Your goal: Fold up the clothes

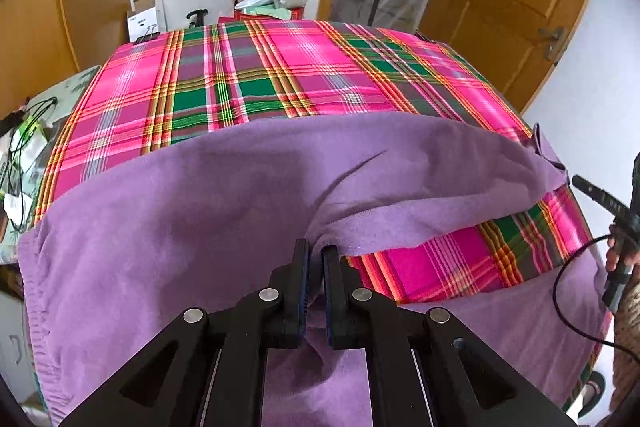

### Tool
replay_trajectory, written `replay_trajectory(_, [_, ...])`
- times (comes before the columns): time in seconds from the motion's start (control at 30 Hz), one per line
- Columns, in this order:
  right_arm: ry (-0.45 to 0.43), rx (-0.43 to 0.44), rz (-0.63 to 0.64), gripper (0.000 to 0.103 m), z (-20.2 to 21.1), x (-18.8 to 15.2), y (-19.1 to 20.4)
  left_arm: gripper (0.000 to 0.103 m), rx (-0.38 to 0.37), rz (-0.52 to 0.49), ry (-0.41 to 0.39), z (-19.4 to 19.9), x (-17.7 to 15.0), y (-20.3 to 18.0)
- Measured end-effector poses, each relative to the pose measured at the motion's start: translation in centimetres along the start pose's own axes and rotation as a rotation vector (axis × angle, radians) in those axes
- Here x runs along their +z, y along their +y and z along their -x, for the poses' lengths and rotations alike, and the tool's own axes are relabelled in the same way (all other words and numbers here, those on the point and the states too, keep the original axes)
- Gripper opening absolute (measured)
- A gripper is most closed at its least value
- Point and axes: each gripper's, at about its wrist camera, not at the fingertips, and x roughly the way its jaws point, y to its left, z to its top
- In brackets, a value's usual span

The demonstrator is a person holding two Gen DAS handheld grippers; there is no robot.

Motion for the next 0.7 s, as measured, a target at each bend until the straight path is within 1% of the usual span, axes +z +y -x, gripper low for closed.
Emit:
replay_trajectory(0.17, [0.059, -0.033, 0.169, 0.034, -1.9, 0.4, 1.4, 0.006, 0.007, 0.007, 0.004, -0.1, 0.0, -0.1])
replay_trajectory(0.23, [0.074, -0.060, 0.217, 0.034, -2.6, 0.6, 1.9, 0.006, 0.010, 0.007, 0.007, -0.2, 0.0, -0.1])
replay_trajectory(0.3, [0.078, -0.061, 0.216, 0.034, -2.8, 0.9, 1.9, 0.006, 0.014, 0.006, 0.010, -0.2, 0.0, -0.1])
replay_trajectory(0.37, [0.073, -0.068, 0.225, 0.028, -2.8, 0.9, 2.0, 0.006, 0.018, 0.006, 0.013, -0.3, 0.0, -0.1])
replay_trajectory(0.43, [0.067, -0.076, 0.236, 0.010, -2.6, 0.9, 2.2, 0.006, 0.020, 0.004, 0.013, -0.3, -0.1, -0.1])
replay_trajectory(0.47, [0.055, -0.075, 0.231, 0.006, -2.4, 1.1, 2.2, 0.006, 0.020, 0.004, 0.012, -0.3, -0.1, -0.1])
replay_trajectory(0.57, [0.013, -0.068, 0.204, 0.005, -1.3, 1.7, 2.0, 0.006, 0.019, 0.008, 0.009, -0.1, 0.0, -0.1])
replay_trajectory(0.7, [-0.070, -0.094, 0.197, 0.004, 1.2, 2.7, 2.2, 0.006, 0.011, 0.012, 0.002, 0.2, 0.0, -0.2])
